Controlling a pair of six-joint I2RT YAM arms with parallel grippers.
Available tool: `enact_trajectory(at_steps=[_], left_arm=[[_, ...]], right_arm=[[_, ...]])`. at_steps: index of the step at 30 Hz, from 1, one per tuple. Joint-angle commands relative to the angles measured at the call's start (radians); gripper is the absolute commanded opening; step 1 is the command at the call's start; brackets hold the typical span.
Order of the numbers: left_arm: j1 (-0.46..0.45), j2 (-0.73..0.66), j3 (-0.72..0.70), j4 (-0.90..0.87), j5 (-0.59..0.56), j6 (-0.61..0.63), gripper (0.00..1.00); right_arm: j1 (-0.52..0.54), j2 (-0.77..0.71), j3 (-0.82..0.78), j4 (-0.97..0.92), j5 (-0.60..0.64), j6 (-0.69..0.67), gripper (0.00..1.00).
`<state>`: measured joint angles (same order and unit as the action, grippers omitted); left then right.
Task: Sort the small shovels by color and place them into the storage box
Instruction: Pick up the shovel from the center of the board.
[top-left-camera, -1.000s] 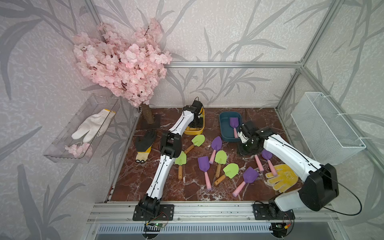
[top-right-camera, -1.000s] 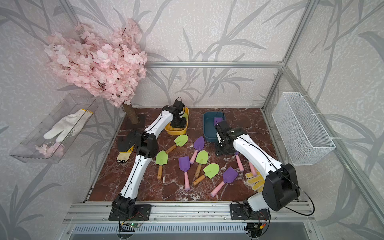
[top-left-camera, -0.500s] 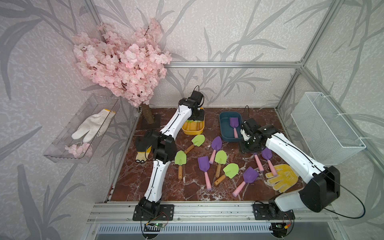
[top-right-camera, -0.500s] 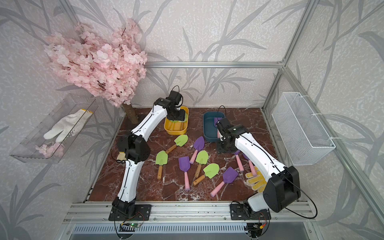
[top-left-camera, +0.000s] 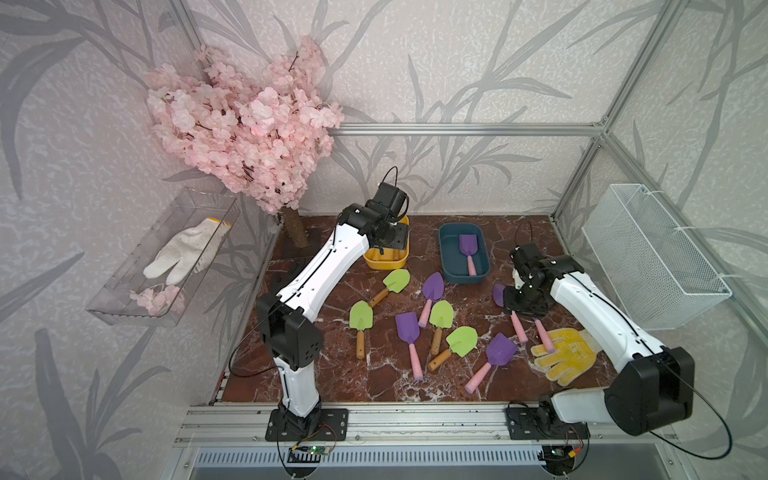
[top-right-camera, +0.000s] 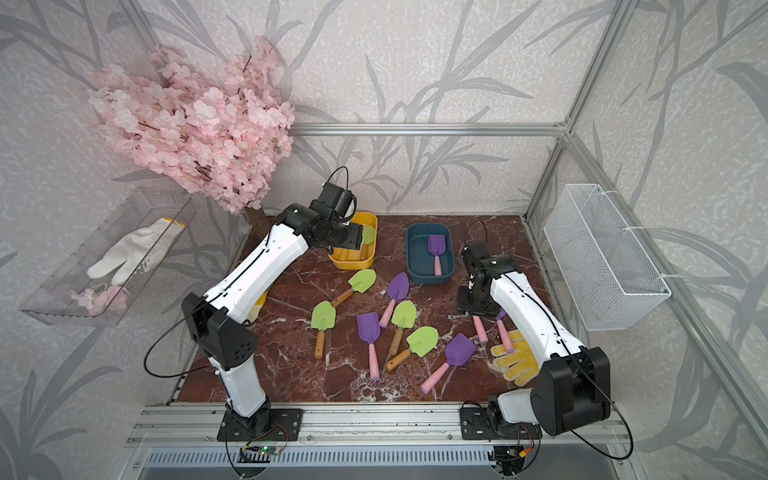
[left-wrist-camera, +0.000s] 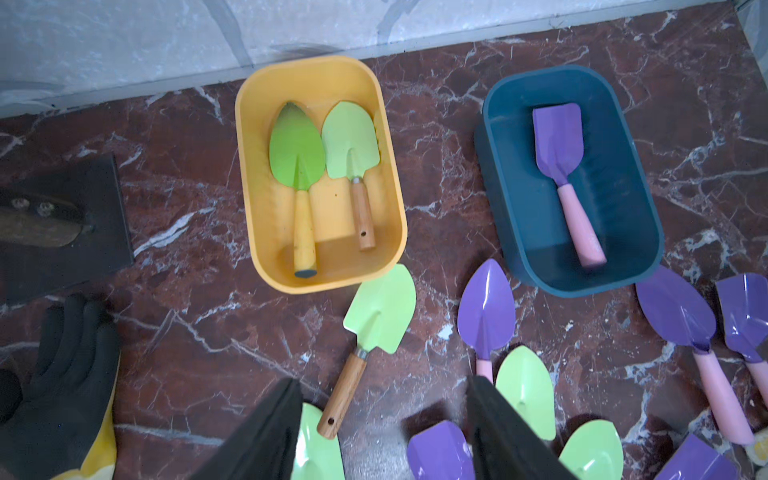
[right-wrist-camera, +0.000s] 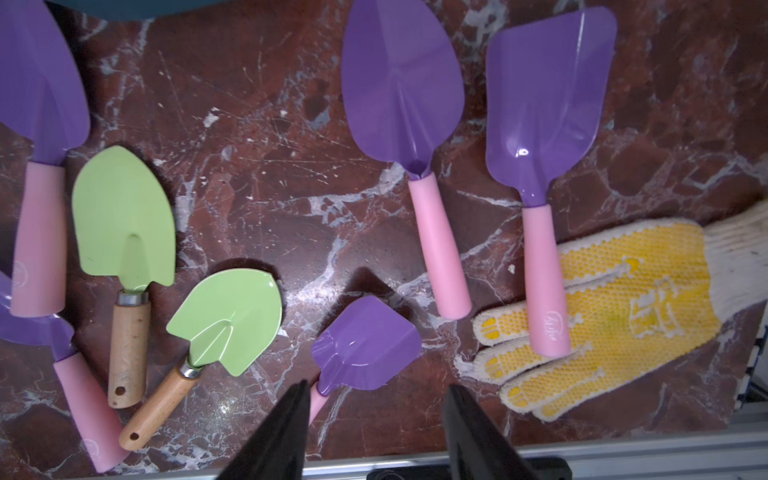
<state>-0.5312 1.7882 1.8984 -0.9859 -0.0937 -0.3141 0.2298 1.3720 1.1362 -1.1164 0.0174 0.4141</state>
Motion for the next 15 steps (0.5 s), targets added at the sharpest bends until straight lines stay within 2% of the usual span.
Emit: enact_trajectory(at_steps=[1, 7, 15], left_arm=[[-0.023, -0.105, -0.112, 0.024, -0.033, -0.055, 0.66], [-0.063, -0.270, -0.316, 0.050, -0.031, -0.150, 0.67], [-0.114, -0.407, -0.470, 0.017, -0.064, -0.225, 0.67]], right_arm=[[-0.023, -0.018, -0.031, -0.015, -0.006, 0.013, 0.56], [-0.095, -0.003, -0.085, 0.056, -0.036, 0.020, 0.55], [-0.137, 0.033, -0.126, 0.150, -0.031, 0.009, 0.55]])
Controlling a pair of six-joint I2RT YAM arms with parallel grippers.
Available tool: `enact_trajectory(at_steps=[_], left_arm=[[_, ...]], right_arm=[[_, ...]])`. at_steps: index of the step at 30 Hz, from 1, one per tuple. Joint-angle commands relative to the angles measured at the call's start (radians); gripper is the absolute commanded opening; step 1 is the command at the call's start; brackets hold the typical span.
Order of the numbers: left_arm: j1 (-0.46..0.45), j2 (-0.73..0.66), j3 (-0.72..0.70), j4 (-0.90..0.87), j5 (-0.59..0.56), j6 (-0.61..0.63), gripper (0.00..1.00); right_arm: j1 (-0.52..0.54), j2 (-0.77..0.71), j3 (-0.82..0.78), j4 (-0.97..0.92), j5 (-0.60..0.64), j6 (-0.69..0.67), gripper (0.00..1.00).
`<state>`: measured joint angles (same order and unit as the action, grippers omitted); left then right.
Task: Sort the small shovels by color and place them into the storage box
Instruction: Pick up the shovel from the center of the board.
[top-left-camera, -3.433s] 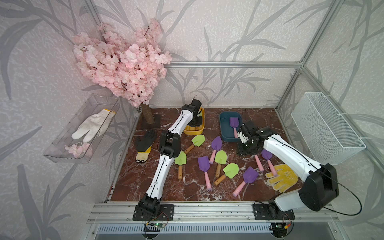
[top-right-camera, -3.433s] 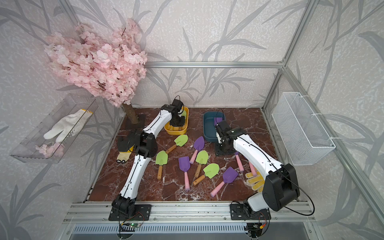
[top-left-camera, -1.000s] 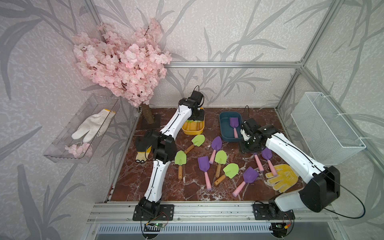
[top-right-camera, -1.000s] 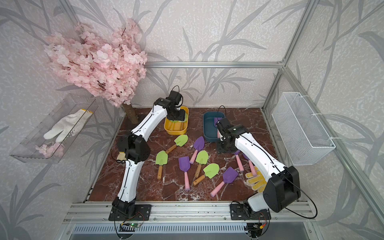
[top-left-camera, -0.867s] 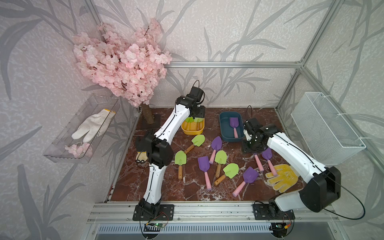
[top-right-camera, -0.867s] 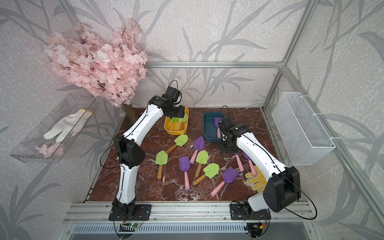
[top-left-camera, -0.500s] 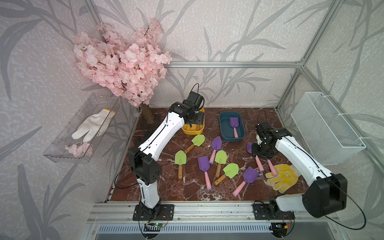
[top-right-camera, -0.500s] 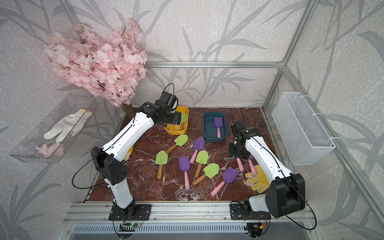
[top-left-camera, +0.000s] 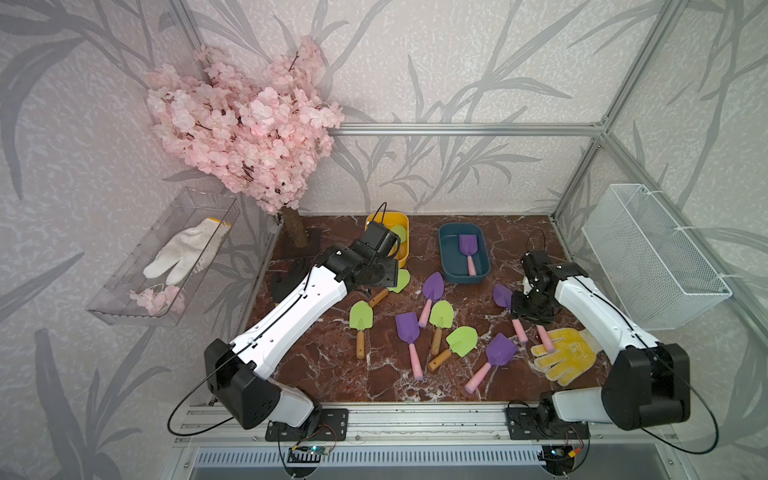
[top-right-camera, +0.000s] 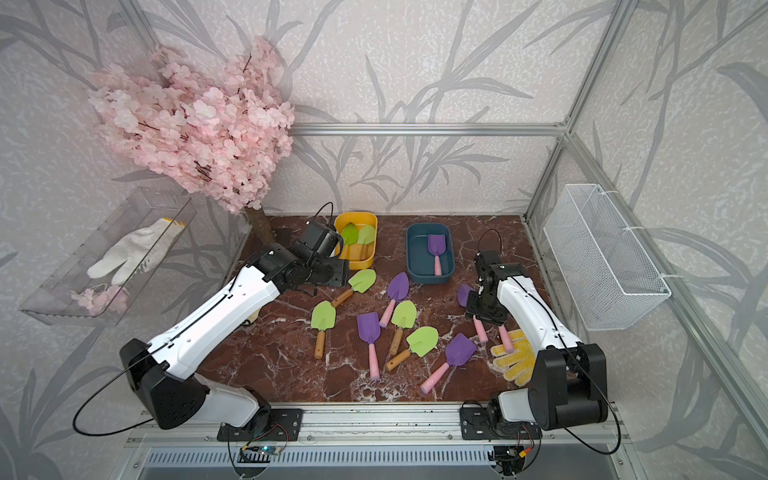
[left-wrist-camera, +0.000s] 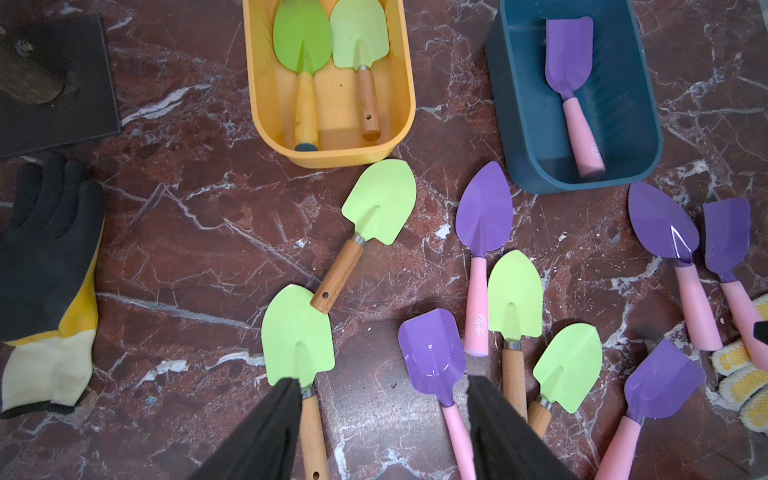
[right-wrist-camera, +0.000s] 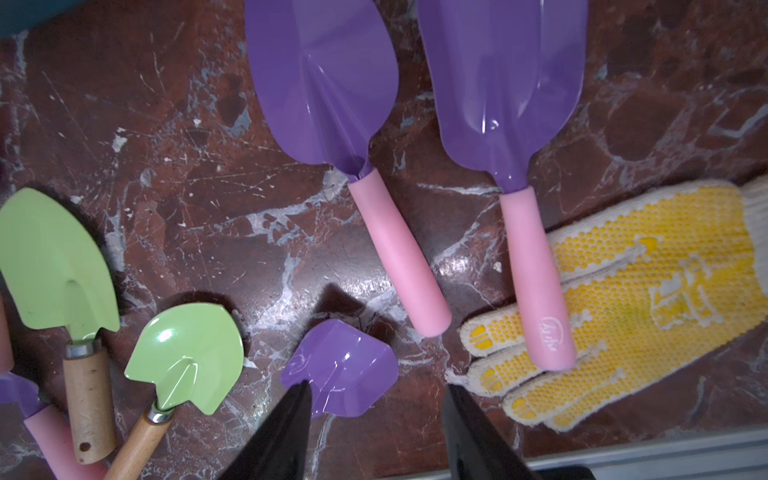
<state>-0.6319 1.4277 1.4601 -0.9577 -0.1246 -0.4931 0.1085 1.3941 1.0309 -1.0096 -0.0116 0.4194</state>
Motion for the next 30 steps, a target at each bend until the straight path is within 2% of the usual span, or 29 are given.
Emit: enact_trajectory(at_steps=[1, 11, 30], left_arm=[[-0.017, -0.059, -0.050, -0.015, -0.035, -0.055, 0.67], [-0.033, -0.172, -0.199, -0.016, -0.050, -0.130, 0.67], [-0.039, -0.228, -0.277, 0.004, -0.036, -0.174, 0.67]], right_arm=[[-0.021, 0.016, -0.029, 0.053, 0.000, 0.005, 0.55], [-0.035, 0.040, -0.080, 0.124, 0.010, 0.053, 0.54], [-0.035, 0.127, -0.125, 0.210, 0.070, 0.065, 0.55]])
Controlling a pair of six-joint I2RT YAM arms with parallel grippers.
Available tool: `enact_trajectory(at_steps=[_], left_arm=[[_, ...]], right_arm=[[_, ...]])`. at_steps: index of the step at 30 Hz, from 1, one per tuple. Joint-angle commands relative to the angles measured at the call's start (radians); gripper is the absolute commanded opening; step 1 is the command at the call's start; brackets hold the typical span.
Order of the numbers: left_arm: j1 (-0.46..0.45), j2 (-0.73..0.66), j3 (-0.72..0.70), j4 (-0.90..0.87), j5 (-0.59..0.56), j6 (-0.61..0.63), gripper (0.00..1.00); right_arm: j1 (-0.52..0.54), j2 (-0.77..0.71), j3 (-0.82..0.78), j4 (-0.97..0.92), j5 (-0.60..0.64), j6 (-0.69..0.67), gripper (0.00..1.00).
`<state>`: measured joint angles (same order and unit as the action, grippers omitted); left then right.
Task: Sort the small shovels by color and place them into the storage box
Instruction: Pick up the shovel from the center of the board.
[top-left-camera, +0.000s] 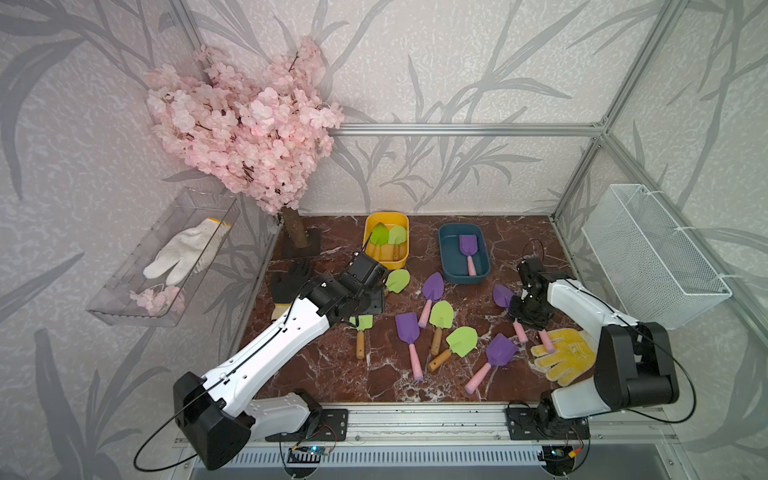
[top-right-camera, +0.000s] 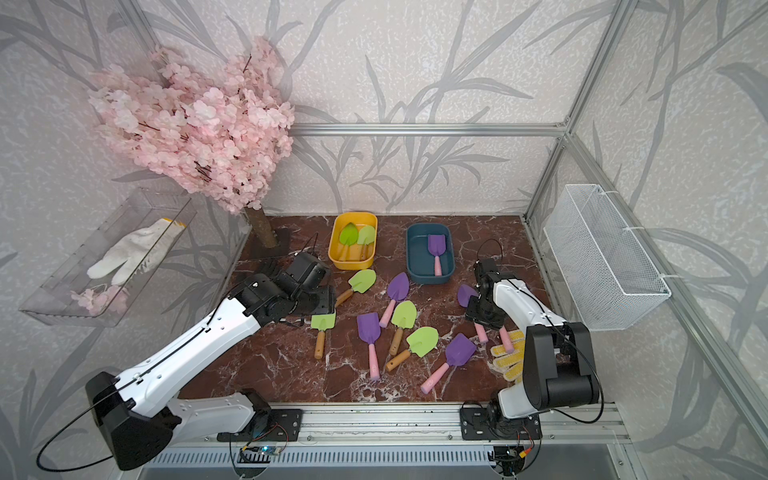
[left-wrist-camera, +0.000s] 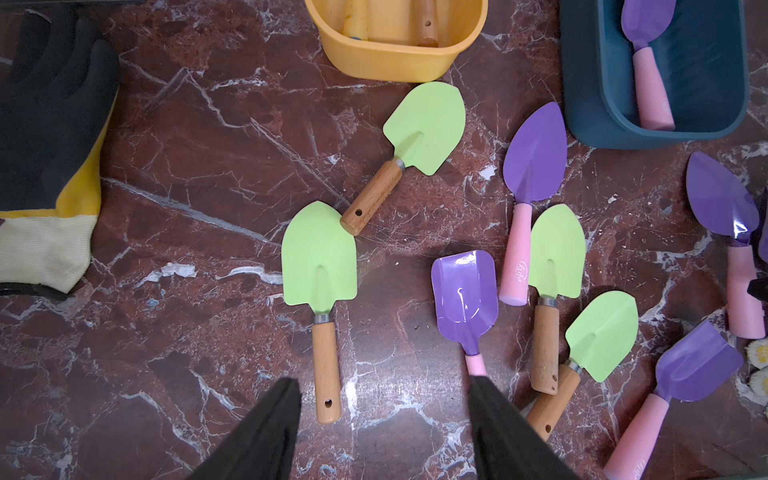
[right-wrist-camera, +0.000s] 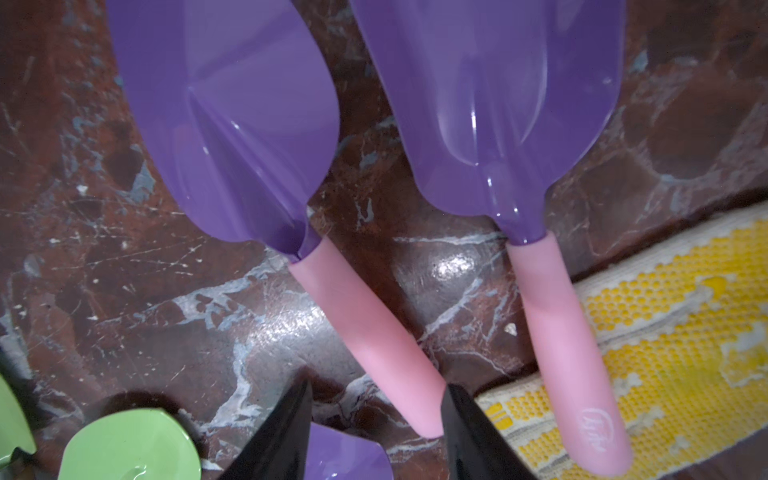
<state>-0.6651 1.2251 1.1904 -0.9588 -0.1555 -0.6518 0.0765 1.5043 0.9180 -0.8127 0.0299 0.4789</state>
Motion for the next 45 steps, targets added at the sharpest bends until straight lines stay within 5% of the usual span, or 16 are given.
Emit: enact_trajectory(at_steps=[1, 23, 45], left_arm=[[-0.006, -0.026, -0.008, 0.004, -0.005, -0.014, 0.67], [-0.008, -0.027, -0.015, 0.009, 0.004, -0.020, 0.68], [-0.020, -0.010, 0.009, 0.017, 0.013, -0.025, 0.68]], right_arm=[[-0.003, 0.021, -0.014, 0.019, 0.028, 0.006, 0.55], [-0.003, 0.122, -0.033, 0.084, 0.016, -0.015, 0.54], [-0.001, 0.114, -0.036, 0.111, 0.008, -0.052, 0.39]])
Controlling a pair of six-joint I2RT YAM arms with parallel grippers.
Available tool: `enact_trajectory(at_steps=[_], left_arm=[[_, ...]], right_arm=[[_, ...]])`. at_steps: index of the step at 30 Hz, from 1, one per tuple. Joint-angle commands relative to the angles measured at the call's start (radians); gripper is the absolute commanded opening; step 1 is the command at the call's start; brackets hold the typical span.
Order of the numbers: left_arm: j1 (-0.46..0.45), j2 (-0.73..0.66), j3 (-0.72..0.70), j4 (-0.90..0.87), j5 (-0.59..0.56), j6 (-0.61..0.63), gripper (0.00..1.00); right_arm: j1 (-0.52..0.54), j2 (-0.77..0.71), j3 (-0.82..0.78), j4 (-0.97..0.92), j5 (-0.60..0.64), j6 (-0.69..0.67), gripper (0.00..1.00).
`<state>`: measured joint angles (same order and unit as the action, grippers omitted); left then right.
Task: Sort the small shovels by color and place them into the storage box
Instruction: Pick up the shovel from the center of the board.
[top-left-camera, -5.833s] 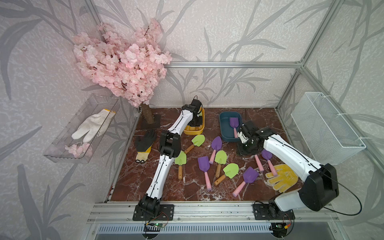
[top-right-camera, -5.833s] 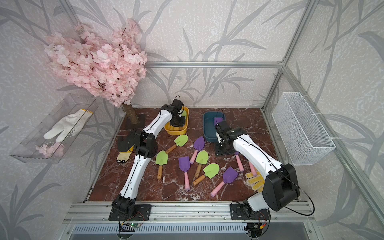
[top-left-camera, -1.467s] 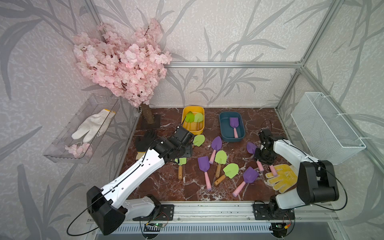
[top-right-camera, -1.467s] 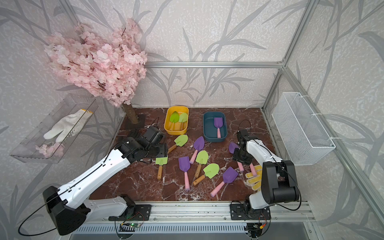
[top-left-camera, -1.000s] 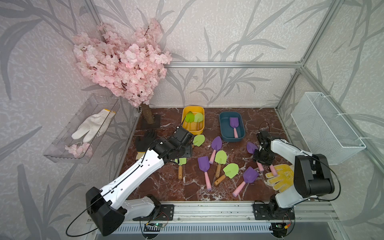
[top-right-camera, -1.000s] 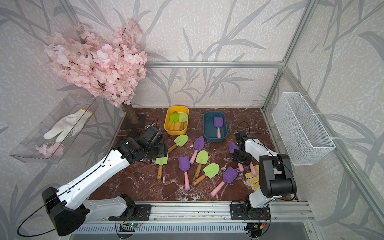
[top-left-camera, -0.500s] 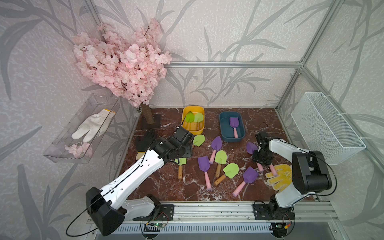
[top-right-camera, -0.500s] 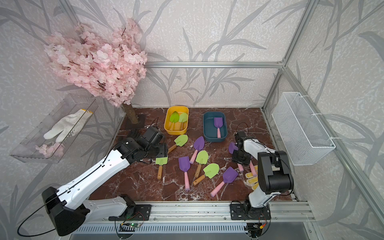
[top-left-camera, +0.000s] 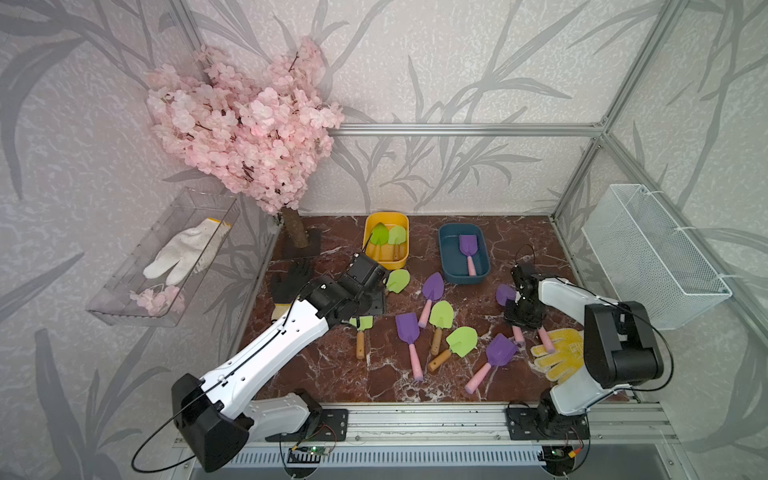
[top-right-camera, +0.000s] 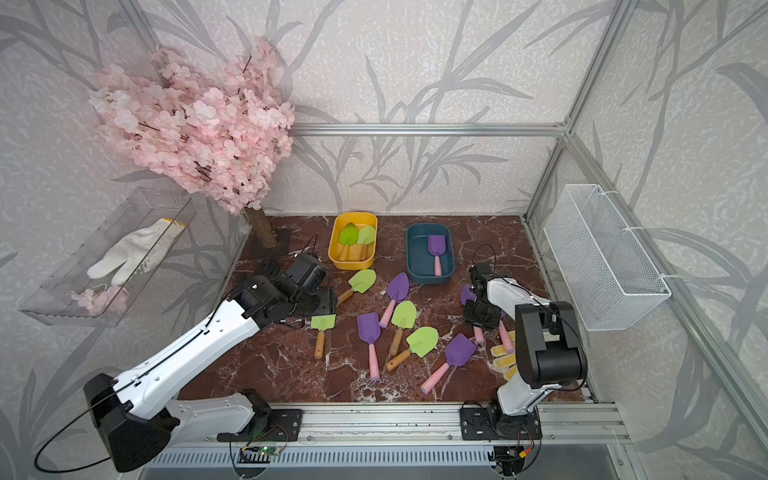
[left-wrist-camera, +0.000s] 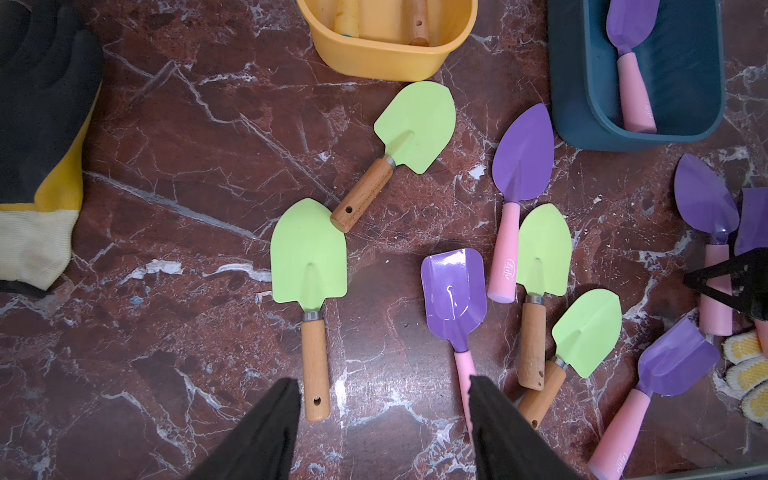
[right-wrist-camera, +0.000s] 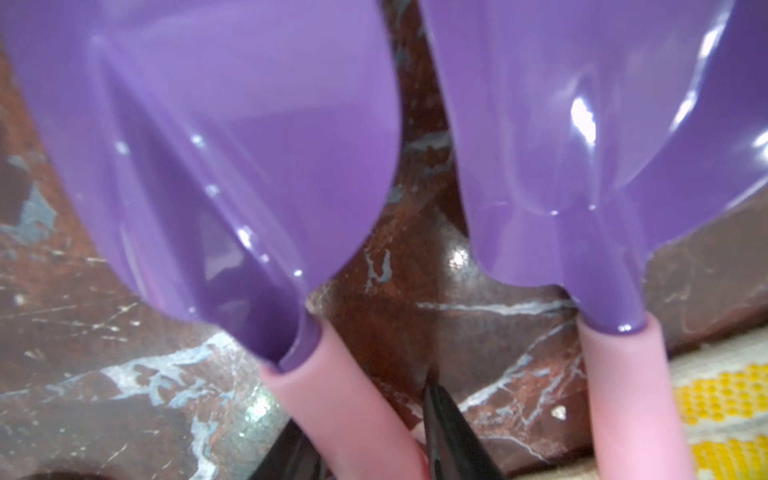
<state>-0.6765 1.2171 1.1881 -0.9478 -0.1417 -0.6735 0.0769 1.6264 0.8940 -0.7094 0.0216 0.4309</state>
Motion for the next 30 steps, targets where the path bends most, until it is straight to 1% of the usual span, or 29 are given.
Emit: enact_trajectory(at_steps=[1, 8, 13, 23, 30], left_arm=[[-0.009, 0.000, 0.013, 0.006, 0.000, -0.004, 0.68], [-0.011, 0.009, 0.018, 0.005, -0.001, -0.004, 0.68], [-0.014, 0.011, 0.013, 0.007, -0.001, -0.006, 0.68], [-0.021, 0.007, 0.010, 0.007, -0.007, -0.012, 0.68], [-0.024, 0.012, 0.008, 0.013, -0.004, -0.013, 0.68]], right_arm=[[0.000, -0.008, -0.012, 0.009, 0.017, -0.006, 0.38], [0.012, -0.018, -0.001, 0.002, 0.047, -0.023, 0.36], [0.039, -0.025, 0.009, -0.002, 0.080, -0.031, 0.34], [0.064, -0.025, 0.022, -0.002, 0.108, -0.029, 0.27], [0.118, -0.025, 0.051, -0.016, 0.142, -0.047, 0.23]])
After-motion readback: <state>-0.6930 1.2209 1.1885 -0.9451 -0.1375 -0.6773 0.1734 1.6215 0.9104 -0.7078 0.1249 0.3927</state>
